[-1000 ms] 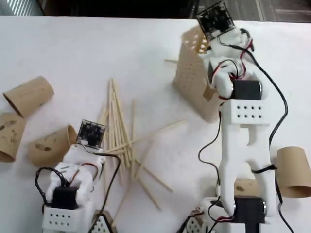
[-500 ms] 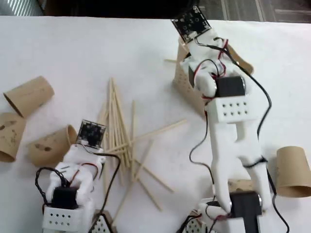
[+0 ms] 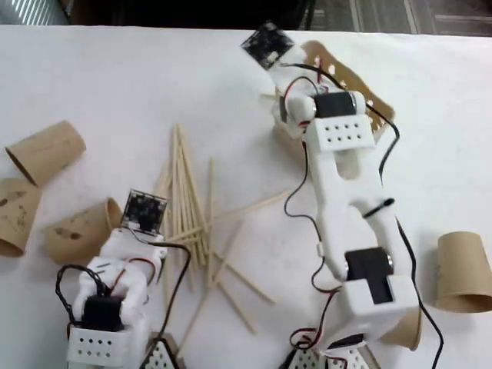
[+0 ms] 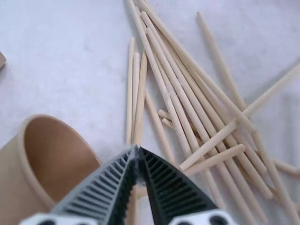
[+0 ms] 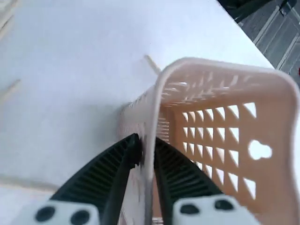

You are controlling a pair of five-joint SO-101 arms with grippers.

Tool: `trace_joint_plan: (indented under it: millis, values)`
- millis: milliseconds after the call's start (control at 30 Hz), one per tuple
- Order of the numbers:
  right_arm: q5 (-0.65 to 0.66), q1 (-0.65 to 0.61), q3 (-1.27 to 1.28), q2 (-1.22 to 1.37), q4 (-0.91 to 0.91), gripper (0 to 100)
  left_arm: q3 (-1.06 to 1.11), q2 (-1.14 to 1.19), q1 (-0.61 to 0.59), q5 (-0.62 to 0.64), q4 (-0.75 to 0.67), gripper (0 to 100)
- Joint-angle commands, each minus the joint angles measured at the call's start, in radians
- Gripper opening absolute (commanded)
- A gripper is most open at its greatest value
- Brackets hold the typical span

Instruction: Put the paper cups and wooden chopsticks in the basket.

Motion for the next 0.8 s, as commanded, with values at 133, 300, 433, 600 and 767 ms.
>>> trace_joint_plan:
  millis: [133,300,433,600,767]
  values:
    - [0.210,-0.045,-0.207,0.035,0.185,2.0,-0.005,-0.008,0.001,-0.005,-0.020,2]
    - [0.298,-0.111,-0.224,0.033,0.217,2.0,-0.005,-0.008,0.001,-0.005,-0.020,2]
    - [0.339,-0.157,-0.224,0.033,0.182,2.0,-0.005,-0.008,0.001,-0.005,-0.020,2]
    - [0.348,-0.189,-0.224,0.033,0.107,2.0,-0.005,-0.008,0.001,-0.005,-0.020,2]
    - [0.344,-0.237,-0.224,0.031,0.104,2.0,-0.005,-0.008,0.001,-0.005,-0.020,2]
